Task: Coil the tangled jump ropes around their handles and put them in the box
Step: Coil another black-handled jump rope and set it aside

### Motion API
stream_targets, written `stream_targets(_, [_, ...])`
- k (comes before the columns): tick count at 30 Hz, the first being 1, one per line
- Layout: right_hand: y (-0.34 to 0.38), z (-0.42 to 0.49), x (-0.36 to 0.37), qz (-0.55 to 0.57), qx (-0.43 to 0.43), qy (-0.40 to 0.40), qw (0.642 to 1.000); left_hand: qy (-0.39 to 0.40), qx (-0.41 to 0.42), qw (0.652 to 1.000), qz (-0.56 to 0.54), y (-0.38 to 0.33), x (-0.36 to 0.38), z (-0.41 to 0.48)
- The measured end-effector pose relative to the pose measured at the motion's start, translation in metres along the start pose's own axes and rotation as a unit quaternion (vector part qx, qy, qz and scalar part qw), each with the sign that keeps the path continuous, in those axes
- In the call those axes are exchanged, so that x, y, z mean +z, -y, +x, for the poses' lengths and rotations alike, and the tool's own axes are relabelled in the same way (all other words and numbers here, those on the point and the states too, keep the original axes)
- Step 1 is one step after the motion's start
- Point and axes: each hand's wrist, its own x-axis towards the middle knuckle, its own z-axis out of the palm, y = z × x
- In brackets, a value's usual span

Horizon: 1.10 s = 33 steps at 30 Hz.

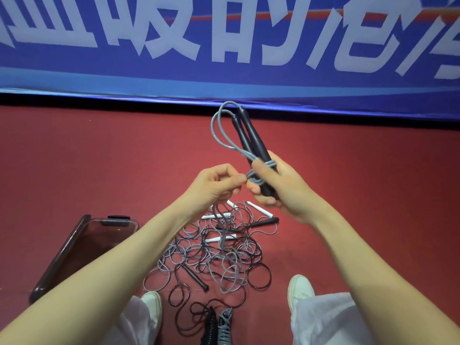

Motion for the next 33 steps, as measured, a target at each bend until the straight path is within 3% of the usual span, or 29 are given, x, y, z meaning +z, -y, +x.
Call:
stream_targets(2, [-0.002, 0.004, 0.001, 0.052, 0.008, -0.032, 0.998, -0.001, 0.004, 1.000, 0.012, 0.000, 0.003, 0.000])
stream_targets(5, [-0.003, 0.004, 0.002, 0.066, -0.001, -0.019, 0.998, 0.038, -0.008, 0.999, 0.034, 0.000, -0.002, -0.001])
stream_targets(8, [0.002, 0.000, -0.006, 0.116, 0.006, 0.035, 0.993, 0.138, -0.061, 0.987, 0.060, 0.006, -0.017, -0.003])
stream_targets(11, [0.006, -0.008, -0.017, 0.096, 0.062, 0.133, 0.985, 0.155, -0.081, 0.976, 0.132, 0.004, -0.033, -0.004])
stream_targets(15, [-0.002, -0.023, -0.009, -0.111, 0.194, 0.218, 0.950, 0.161, -0.066, 0.951, 0.255, -0.015, -0.053, 0.001])
stream_targets(16, [-0.006, -0.025, -0.002, -0.218, 0.221, 0.223, 0.924, 0.152, -0.079, 0.951, 0.258, -0.021, -0.054, 0.000])
stream_targets(18, [-0.019, -0.023, 0.010, -0.455, 0.237, 0.224, 0.829, 0.163, -0.095, 0.936, 0.297, -0.029, -0.047, 0.002])
stream_targets(20, [-0.034, -0.018, 0.018, -0.596, 0.242, 0.197, 0.739, 0.185, -0.089, 0.909, 0.362, -0.029, -0.026, 0.001])
stream_targets(21, [-0.041, -0.014, 0.018, -0.638, 0.239, 0.164, 0.714, 0.182, -0.076, 0.901, 0.387, -0.026, -0.016, 0.000])
stream_targets(23, [-0.043, -0.005, 0.007, -0.693, 0.209, 0.063, 0.687, 0.140, -0.051, 0.900, 0.410, -0.018, -0.003, 0.001])
stream_targets(25, [-0.035, 0.002, -0.010, -0.714, 0.177, -0.048, 0.676, 0.095, -0.047, 0.927, 0.360, -0.012, 0.001, 0.001])
stream_targets(29, [-0.025, 0.007, -0.019, -0.703, 0.084, -0.169, 0.686, 0.097, -0.130, 0.973, 0.164, -0.005, 0.014, -0.001])
stream_targets(33, [-0.027, 0.011, -0.013, -0.605, 0.013, -0.209, 0.768, 0.105, -0.156, 0.980, 0.065, -0.012, 0.012, -0.001])
